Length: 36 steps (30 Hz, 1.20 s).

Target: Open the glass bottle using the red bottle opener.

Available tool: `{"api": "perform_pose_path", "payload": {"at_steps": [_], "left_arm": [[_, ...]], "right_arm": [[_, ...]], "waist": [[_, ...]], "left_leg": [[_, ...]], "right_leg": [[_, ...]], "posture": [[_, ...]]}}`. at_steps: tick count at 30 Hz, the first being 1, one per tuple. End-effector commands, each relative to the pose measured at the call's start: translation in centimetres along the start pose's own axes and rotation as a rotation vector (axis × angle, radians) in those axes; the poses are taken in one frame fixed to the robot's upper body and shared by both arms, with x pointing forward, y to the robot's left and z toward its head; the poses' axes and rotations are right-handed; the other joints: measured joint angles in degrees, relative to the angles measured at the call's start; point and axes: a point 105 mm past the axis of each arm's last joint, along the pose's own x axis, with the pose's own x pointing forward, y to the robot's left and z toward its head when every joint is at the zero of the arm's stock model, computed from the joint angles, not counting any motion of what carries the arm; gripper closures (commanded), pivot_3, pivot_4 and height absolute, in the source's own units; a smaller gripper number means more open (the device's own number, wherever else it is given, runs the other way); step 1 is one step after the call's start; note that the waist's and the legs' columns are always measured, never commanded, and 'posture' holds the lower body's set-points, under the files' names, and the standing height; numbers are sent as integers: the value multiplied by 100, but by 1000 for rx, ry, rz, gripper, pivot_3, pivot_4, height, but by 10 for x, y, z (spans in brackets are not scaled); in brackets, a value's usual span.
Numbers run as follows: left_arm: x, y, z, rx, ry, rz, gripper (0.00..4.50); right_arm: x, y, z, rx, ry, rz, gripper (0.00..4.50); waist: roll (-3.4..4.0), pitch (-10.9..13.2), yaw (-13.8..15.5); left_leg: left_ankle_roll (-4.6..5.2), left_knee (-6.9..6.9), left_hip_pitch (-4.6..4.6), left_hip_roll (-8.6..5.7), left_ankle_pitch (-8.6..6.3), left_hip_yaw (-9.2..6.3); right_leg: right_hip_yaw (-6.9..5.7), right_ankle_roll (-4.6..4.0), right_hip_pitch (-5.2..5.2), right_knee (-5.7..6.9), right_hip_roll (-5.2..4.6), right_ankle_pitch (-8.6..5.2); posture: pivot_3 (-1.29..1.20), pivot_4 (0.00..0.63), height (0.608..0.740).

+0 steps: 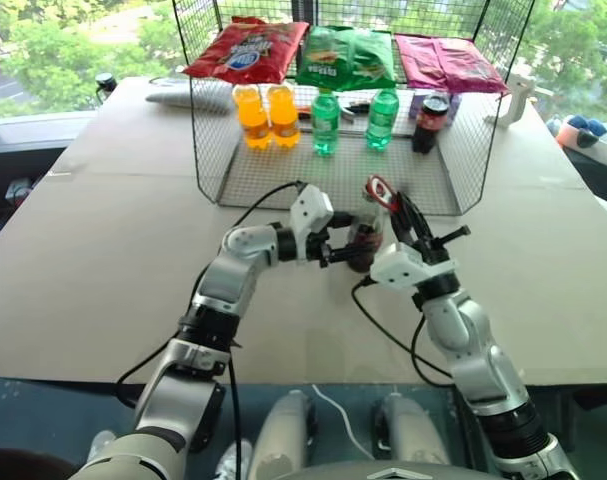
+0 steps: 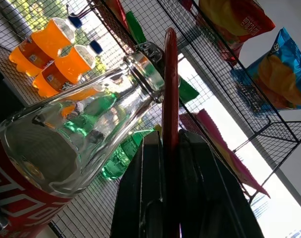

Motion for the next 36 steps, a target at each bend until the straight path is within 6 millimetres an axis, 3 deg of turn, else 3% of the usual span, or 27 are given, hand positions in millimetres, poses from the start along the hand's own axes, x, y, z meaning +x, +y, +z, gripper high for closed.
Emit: {"api": "perform_pose_path", "payload": {"at_steps": [1,9,14,21,30,33,36], "left_arm": [[3,1,-1,43,45,-4,1998],[3,2,-8,58,84,-7,1998],[4,1,-10,65,95,-9,1998],[8,-1,-9,65,89,-5,1998],[9,-3,-9,55,91,-5,1998],[10,-3,-10,47,91,-1,1998],[9,-3,-11,42,90,3,1998]], "right_arm": [[-2,15,-4,-79,11,86,4500],[-16,-2,-16,-302,4,319,4500],[-14,-17,-18,-377,9,444,4500],[-1,-32,-10,-408,-10,550,4500],[-2,-43,-10,-438,5,631,4500],[8,-53,-2,-344,15,578,4500],[23,-63,13,-79,42,472,4500]], "waist": [[3,-4,0],[12,-32,10],[26,-51,41],[29,-52,142],[23,-59,141],[23,-59,141],[24,-58,139]], "left_leg": [[0,0,0,1,0,0],[-1,0,0,1,-1,4],[-22,0,0,1,-14,2],[-22,0,-3,-1,-16,2],[-23,-11,-3,1,-17,1],[-23,-11,-5,1,-18,2],[-23,-14,-6,2,-18,0]], "right_leg": [[0,0,0,0,0,0],[1,7,0,-3,-4,-4],[-3,9,1,-5,-5,-6],[-8,9,2,-12,-12,-6],[-12,8,0,-22,-13,-7],[-12,8,1,-26,-16,-7],[-14,8,-1,-27,-15,-7]], "posture": [[0,150,740],[0,150,740],[0,150,740],[0,150,740],[0,150,740],[0,150,740],[0,150,740]]}}
